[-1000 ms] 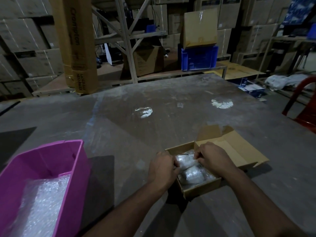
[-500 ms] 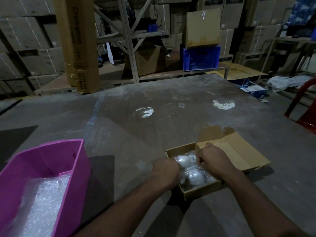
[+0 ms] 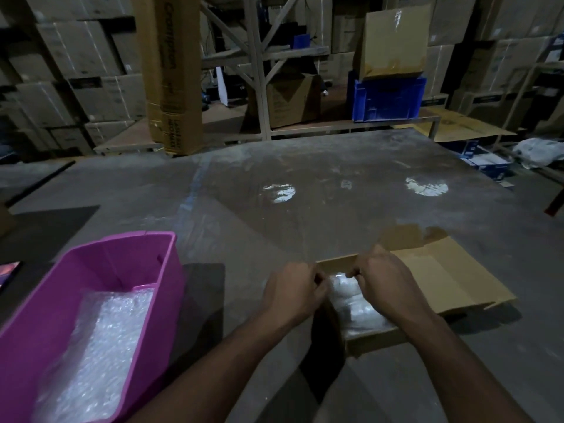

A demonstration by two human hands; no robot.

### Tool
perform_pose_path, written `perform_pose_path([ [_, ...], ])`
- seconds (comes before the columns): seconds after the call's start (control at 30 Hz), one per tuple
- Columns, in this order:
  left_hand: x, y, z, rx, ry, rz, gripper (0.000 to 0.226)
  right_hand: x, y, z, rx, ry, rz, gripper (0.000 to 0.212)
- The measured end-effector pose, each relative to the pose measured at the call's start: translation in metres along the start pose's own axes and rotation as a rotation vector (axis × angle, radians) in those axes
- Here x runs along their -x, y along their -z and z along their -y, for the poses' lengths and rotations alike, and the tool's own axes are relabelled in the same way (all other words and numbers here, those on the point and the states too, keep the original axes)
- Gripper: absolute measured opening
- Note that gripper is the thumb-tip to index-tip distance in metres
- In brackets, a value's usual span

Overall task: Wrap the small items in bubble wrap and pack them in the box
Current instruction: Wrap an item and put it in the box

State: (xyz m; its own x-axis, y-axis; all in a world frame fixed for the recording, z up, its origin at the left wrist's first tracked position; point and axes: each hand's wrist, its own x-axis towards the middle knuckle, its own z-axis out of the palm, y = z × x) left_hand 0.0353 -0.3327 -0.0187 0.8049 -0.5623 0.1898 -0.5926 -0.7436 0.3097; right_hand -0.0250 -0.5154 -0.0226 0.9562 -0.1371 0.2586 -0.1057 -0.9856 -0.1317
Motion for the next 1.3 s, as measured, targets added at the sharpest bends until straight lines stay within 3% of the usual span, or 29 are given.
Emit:
perform_pose_path([
  [0.33,0.066,0.069,0.08,0.123,0.278,-0.316,0.016,0.005,-0.004,0.125,-0.58,0.259,0.017,0.024],
  [0.6,0.139,0.113,0.162,0.116,0.461,-0.491,0.008,0.018,0.004,0.216,-0.674,0.456,0.106,0.018],
  [0.7,0.166,0.131,0.199,0.114,0.567,-0.391,0.009,0.022,0.006,0.249,-0.679,0.532,0.097,0.018],
  [0.83,0.195,0.142,0.248,0.053,0.72,-0.143,0.03,0.019,0.006,0.301,-0.645,0.563,0.104,0.019],
  [0.93,0.203,0.137,0.275,0.043,0.745,0.017,0.041,0.012,-0.005,0.34,-0.432,0.644,0.162,0.02],
  [1.1,0.203,0.129,0.296,0.004,0.68,0.317,0.073,0.005,-0.024,0.394,0.125,0.721,0.43,0.023],
  [1.2,0.2,0.132,0.294,-0.033,0.583,0.426,0.09,0.0,-0.038,0.415,0.284,0.675,0.592,0.032],
  [1.3,0.2,0.132,0.296,-0.059,0.528,0.468,0.085,-0.001,-0.055,0.427,0.347,0.633,0.624,0.03],
])
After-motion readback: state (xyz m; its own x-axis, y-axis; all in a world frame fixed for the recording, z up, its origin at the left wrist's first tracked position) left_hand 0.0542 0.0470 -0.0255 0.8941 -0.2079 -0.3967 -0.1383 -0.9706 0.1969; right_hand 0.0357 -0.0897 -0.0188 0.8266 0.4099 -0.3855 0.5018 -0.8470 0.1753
